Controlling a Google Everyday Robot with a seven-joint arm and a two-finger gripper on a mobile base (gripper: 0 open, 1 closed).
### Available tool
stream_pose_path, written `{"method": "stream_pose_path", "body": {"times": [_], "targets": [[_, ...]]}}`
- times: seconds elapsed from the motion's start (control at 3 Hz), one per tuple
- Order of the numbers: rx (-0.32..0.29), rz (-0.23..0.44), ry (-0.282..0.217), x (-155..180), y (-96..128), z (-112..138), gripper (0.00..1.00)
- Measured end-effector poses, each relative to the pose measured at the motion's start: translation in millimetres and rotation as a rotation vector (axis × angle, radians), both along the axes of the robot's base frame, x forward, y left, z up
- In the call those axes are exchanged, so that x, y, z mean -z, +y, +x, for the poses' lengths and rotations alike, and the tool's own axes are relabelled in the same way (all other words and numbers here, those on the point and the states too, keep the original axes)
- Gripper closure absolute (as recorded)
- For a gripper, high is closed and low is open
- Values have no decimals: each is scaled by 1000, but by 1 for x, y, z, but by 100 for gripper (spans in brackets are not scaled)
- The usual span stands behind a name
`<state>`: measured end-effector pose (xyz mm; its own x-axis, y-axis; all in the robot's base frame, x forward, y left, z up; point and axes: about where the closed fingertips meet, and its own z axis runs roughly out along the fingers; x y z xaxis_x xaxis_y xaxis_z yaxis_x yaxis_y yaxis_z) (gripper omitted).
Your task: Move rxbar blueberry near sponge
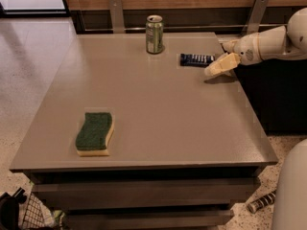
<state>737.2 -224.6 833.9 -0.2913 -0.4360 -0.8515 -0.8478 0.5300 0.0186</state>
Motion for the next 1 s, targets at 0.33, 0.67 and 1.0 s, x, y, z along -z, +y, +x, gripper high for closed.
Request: {"method": "stream_pose_path", "body": {"times": [0.33, 0.67, 1.0], "targets": [[-12, 49, -11, 9, 12, 7, 0], [-28, 98, -16, 19, 27, 13, 3], [-40, 123, -19, 25, 36, 16, 34]]}}
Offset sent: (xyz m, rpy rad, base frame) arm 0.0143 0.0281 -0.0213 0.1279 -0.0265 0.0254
